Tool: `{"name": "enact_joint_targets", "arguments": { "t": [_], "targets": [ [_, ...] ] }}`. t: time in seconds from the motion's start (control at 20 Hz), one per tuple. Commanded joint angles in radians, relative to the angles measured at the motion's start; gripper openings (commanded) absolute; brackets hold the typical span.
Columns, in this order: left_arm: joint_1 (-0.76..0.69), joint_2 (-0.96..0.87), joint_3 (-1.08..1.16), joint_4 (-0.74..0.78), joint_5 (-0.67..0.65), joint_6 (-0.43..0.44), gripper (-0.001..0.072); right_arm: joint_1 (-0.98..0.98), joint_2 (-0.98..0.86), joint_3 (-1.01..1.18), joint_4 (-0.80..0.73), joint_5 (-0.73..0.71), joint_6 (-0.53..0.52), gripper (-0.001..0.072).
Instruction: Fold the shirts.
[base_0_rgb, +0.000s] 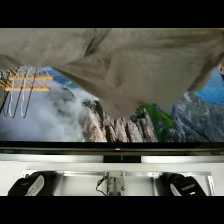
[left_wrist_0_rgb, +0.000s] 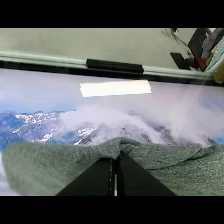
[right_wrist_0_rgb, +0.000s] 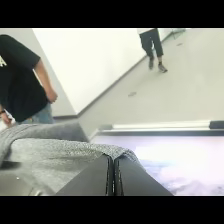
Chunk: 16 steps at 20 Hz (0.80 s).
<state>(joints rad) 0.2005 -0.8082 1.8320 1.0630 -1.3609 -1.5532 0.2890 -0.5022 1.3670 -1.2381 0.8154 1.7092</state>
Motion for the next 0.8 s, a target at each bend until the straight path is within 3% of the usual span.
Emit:
{"name": "enact_joint_targets", "arguments": {
  "t": [0.0,0.25,0.45,0.6,0.75],
  "targets": [
    [0.005,0.038,0.038,0.096,-0.122,-0.049,0.0029,-0.014,0.000,0.038,-0.021,0.106,0.010,0.0058],
    [0.005,0.003,-0.111,0.279,-0.322,-0.049,0.0030,-0.013,-0.052,0.038,0.001,0.164,-0.047,0.0058],
    [0.005,0.008,-0.286,0.150,-0.295,-0.049,0.0030,-0.013,-0.060,0.038,-0.013,0.262,-0.062,0.0058],
    [0.005,0.008,-0.393,0.000,-0.262,-0.026,0.0029,-0.013,-0.111,0.031,-0.010,0.492,-0.056,0.0058],
    [0.005,0.008,-0.535,-0.001,-0.248,-0.003,0.0029,-0.013,-0.178,-0.093,-0.028,0.675,-0.061,0.0059]
  ]
}}
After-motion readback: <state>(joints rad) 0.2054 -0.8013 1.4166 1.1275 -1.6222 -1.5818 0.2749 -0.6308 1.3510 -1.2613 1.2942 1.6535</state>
